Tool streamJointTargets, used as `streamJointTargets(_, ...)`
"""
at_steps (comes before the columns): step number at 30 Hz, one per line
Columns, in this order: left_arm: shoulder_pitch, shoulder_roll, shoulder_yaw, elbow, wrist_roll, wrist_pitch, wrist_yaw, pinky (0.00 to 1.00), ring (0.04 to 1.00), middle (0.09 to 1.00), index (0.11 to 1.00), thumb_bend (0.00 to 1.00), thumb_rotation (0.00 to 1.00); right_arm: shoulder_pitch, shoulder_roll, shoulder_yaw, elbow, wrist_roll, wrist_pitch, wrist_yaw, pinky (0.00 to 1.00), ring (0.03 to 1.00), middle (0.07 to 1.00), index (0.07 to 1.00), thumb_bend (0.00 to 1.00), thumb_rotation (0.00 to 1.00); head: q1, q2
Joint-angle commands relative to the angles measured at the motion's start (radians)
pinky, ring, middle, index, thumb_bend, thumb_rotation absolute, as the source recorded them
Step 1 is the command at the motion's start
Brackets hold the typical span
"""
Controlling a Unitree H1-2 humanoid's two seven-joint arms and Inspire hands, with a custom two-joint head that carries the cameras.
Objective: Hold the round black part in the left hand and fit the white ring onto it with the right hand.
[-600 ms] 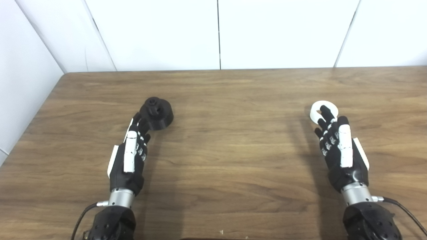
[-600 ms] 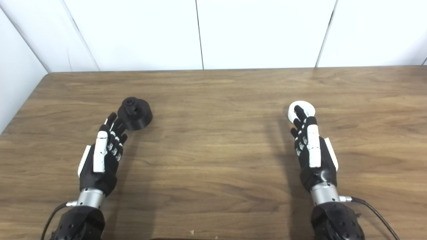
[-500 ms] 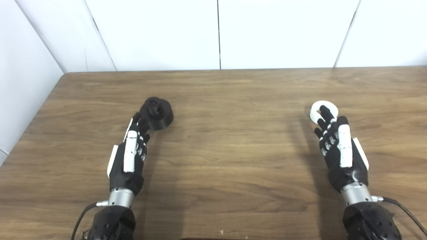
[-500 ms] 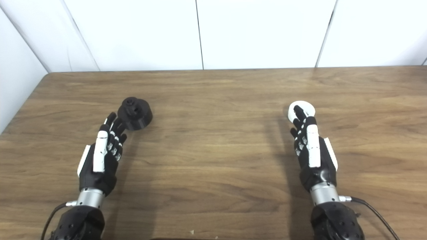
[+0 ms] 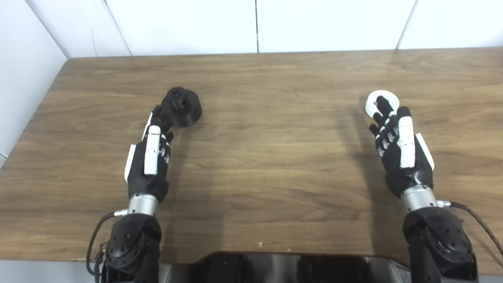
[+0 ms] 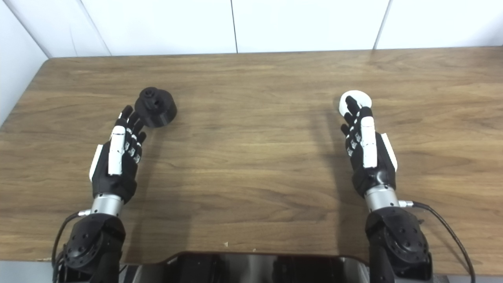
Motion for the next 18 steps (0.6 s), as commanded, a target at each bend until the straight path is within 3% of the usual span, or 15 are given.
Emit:
streamJointTargets(1,-0.009,0.003,0.003,-0.042,0.007,-0.003,0.002,1.0,1.0,1.0,0.981,0.52,0.8,-0.012,-0.009,0.002,-0.041,0.004,-0.011,0.009,1.0,1.0,1.0,0.941,0.47,1.0,0.003,-0.001)
streamJointTargets(6,-0.011,0.004,0.005,-0.043,0.035,-0.014,0.01,1.0,1.0,0.99,0.96,0.53,0.64,-0.016,-0.011,0.004,-0.041,0.001,-0.006,0.006,1.0,1.0,1.0,0.939,0.47,1.0,0.004,-0.008)
streamJointTargets(10,-0.013,0.05,-0.006,-0.067,0.065,0.048,-0.008,1.0,1.0,1.0,0.994,0.62,0.5,-0.024,-0.013,0.003,-0.035,-0.006,-0.015,0.003,1.0,1.0,0.996,0.932,0.5,1.0,0.007,-0.018)
streamJointTargets(13,-0.02,0.09,-0.02,-0.08,0.14,0.079,-0.008,1.0,1.0,1.0,0.996,0.68,0.47,-0.029,-0.013,0.001,-0.033,-0.01,-0.016,0.0,1.0,1.0,0.988,0.927,0.51,1.0,0.008,-0.022)
streamJointTargets(18,-0.058,0.132,0.003,-0.09,0.111,0.096,-0.037,1.0,1.0,1.0,0.999,0.78,0.26,-0.033,-0.011,-0.003,-0.037,-0.006,-0.007,0.0,1.0,1.0,0.976,0.916,0.52,0.99,0.015,-0.026)
